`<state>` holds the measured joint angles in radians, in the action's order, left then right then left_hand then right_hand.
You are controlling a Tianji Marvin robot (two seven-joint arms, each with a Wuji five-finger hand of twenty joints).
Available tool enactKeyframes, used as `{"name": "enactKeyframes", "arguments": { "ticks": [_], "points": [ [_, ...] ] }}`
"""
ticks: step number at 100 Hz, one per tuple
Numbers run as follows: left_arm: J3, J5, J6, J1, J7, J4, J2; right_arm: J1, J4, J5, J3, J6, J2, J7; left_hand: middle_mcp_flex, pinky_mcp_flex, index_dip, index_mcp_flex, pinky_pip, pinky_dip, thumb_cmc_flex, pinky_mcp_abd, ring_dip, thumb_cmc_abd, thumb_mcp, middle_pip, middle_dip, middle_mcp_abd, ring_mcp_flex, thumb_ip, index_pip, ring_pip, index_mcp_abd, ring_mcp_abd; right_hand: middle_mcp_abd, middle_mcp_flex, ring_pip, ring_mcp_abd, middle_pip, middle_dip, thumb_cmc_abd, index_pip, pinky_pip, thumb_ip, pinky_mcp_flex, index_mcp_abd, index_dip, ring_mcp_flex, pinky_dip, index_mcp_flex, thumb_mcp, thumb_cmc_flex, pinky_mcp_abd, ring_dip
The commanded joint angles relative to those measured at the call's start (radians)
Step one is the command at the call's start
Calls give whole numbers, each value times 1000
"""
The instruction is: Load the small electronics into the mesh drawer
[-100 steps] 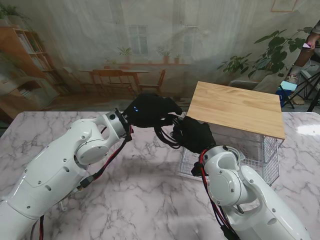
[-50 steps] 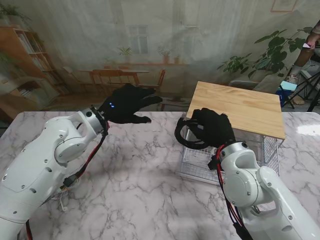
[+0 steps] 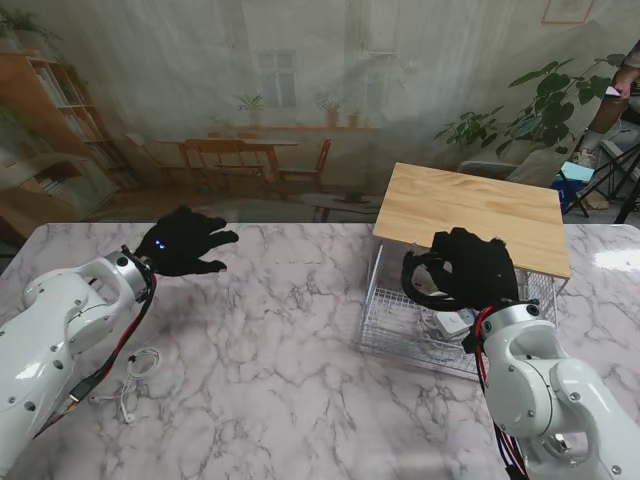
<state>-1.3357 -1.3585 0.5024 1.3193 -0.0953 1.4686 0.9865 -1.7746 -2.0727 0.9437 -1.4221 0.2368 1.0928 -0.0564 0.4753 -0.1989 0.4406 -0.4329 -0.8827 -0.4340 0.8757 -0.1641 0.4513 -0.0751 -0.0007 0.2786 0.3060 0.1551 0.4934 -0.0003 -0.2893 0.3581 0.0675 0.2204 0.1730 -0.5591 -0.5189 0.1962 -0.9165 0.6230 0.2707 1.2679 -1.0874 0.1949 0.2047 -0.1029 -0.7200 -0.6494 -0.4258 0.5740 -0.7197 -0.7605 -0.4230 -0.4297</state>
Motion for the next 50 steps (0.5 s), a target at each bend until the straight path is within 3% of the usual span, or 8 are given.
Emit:
{"name": "enactKeyframes", "arguments": {
  "ticks": [1,50],
  "points": [
    [-5,-15,-10,18,10,-33,-13,-7,25,8,2,15,-3,-3,22,4,13,-30,-26,-21,24,-37,23,42,-10,4,17,3,18,4,-9,14,8,6,-10,-12,-74,-4,-21,12,0,26,-19,2,3,74,-20,-15,-14,16,-61,-40,26,-11],
    [-20,-31,-57,59,-12,-97,-21,101,160,23,113,108,-16,-71,23,8,19,-34,-29,-24,29,-39,33,44,-10,0,27,5,16,6,-8,11,12,7,-9,-18,-84,-4,-18,13,9,19,-35,2,9,79,-12,-21,-12,25,-72,-30,27,-13]
  ]
}}
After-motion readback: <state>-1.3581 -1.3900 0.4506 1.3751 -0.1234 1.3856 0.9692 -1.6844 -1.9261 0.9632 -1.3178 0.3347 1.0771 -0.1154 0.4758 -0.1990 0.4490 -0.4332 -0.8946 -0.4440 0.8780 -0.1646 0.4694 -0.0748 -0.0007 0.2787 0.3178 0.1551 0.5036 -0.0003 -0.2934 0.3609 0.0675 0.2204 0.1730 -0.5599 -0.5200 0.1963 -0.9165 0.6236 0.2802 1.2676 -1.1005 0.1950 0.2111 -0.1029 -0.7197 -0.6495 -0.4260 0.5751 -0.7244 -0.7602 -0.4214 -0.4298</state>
